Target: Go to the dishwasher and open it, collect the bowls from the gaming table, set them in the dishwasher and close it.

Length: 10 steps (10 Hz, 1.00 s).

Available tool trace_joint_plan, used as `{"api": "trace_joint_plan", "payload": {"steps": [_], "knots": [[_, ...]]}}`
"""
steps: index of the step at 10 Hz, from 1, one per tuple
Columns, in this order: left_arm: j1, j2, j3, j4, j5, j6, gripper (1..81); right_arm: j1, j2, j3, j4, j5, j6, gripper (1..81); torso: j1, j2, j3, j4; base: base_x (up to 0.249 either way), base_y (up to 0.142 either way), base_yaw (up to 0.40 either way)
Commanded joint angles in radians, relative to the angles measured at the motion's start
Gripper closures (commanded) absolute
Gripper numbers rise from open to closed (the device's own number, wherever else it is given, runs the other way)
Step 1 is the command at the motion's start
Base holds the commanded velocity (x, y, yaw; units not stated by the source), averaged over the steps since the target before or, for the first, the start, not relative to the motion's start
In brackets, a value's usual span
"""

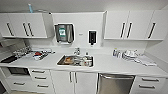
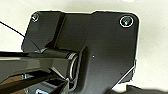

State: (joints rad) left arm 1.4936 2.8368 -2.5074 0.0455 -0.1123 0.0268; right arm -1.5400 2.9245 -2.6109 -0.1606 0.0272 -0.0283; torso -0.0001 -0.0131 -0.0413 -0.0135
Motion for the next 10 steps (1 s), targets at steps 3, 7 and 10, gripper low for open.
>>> {"api": "trace_joint_plan", "payload": {"steps": [3, 7, 10], "knots": [[-0.043, -0.016, 0.002, 0.005, 0.049, 0.005, 1.0, 0.033, -0.009, 0.008, 0.003, -0.056, -0.001, 1.0, 0.0, 0.0, 0.0, 0.0, 0.101, 0.0, 0.0], [-0.043, -0.016, 0.002, 0.005, 0.049, 0.005, 1.0, 0.03, -0.012, 0.002, 0.001, -0.056, -0.001, 1.0, 0.0, 0.0, 0.0, 0.0, 0.102, 0.0, 0.0], [-0.043, -0.014, 0.002, 0.004, 0.049, 0.005, 1.0, 0.03, -0.012, 0.006, 0.001, -0.056, -0.001, 1.0, 0.0, 0.0, 0.0, 0.0, 0.102, 0.0, 0.0]]}}
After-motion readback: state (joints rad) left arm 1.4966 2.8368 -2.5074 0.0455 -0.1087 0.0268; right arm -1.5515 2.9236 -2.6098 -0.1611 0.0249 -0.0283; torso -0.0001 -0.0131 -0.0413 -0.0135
